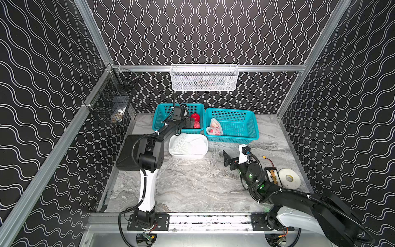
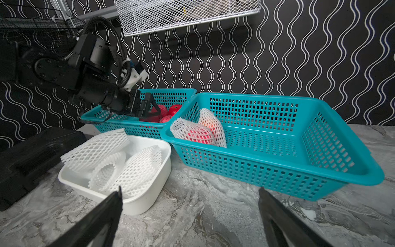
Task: Remove foam nets from apples
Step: Place the apple in the basket, then pick up the apple from the basket.
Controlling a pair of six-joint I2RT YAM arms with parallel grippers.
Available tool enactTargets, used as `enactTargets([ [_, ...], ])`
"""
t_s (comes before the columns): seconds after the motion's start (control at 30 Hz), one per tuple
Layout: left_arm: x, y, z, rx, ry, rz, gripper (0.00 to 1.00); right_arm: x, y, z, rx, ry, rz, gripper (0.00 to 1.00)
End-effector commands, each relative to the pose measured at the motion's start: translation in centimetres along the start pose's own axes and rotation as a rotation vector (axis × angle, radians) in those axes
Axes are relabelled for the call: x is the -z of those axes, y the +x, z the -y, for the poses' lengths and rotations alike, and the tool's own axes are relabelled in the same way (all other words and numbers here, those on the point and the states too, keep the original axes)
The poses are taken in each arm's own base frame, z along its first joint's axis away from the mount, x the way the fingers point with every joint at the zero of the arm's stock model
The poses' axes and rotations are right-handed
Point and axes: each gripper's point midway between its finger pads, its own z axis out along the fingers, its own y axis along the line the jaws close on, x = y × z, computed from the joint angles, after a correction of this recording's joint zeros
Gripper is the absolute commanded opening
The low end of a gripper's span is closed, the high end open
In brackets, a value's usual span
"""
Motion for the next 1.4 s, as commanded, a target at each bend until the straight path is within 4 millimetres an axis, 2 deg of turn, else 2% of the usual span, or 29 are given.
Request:
enactTargets([
  [0.0, 2.6, -2.4, 0.7, 0.01, 0.032, 0.073, 0.99, -0.2, -1.0, -0.1, -0.023, -0.002, 0.052, 1.0],
  [0.17, 6.9, -4.1, 1.5, 0.053, 0.075, 0.155, 0.99, -0.1, -1.2, 0.7, -0.047, 0.045, 0.072, 1.0],
  [0.27, 10.2, -4.9, 1.7, 0.076, 0.089, 0.195, 0.99, 0.7, -2.6, 1.8, -0.109, 0.059, 0.15, 1.0],
  [0.33, 12.6, -5.1, 2.1, 0.097, 0.11, 0.21, 0.99, 0.5, -4.0, 1.8, -0.129, 0.042, 0.164, 1.0],
  [0.4, 15.2, -5.3, 2.8, 0.117, 0.149, 0.239, 0.99, -0.6, -4.6, 1.6, -0.148, 0.014, 0.072, 1.0],
  [0.5, 18.9, -4.8, 3.7, 0.131, 0.158, 0.286, 0.99, -2.8, -5.9, 2.9, -0.248, -0.021, -0.036, 1.0],
  [0.57, 20.9, -3.7, 4.5, 0.151, 0.171, 0.301, 0.99, -4.8, -6.4, 3.7, -0.319, -0.056, -0.124, 1.0],
  [0.63, 22.5, -1.8, 5.8, 0.165, 0.174, 0.33, 0.99, -7.3, -6.0, 4.2, -0.375, -0.067, -0.269, 1.0],
  [0.67, 22.7, -0.6, 6.2, 0.173, 0.168, 0.328, 0.99, -8.4, -5.7, 3.9, -0.39, -0.085, -0.346, 1.0],
  [0.8, 24.2, 4.6, 10.7, 0.15, 0.243, 0.307, 0.99, -12.8, -4.0, 2.6, -0.356, -0.163, -0.57, 1.0],
  [0.93, 24.7, 9.5, 14.4, 0.063, 0.318, 0.198, 0.99, -15.6, -1.3, 3.2, -0.417, -0.197, -0.727, 1.0],
  [1.03, 25.1, 12.3, 14.7, 0.024, 0.308, 0.142, 0.99, -16.9, 0.6, 2.9, -0.399, -0.267, -0.806, 1.0],
  [1.13, 25.5, 14.1, 14.4, 0.005, 0.321, 0.124, 0.99, -17.9, 2.8, 3.3, -0.363, -0.281, -0.864, 1.0],
  [1.17, 25.5, 14.5, 14.1, 0.0, 0.31, 0.112, 0.99, -18.2, 3.2, 3.5, -0.378, -0.282, -0.885, 1.0],
  [1.2, 25.5, 14.8, 14.0, -0.01, 0.305, 0.107, 0.99, -18.4, 4.6, 3.6, -0.409, -0.284, -0.931, 1.0],
  [1.37, 25.0, 16.0, 13.7, -0.037, 0.298, 0.076, 0.99, -19.5, 6.4, 3.5, -0.546, -0.25, -0.963, 1.0],
])
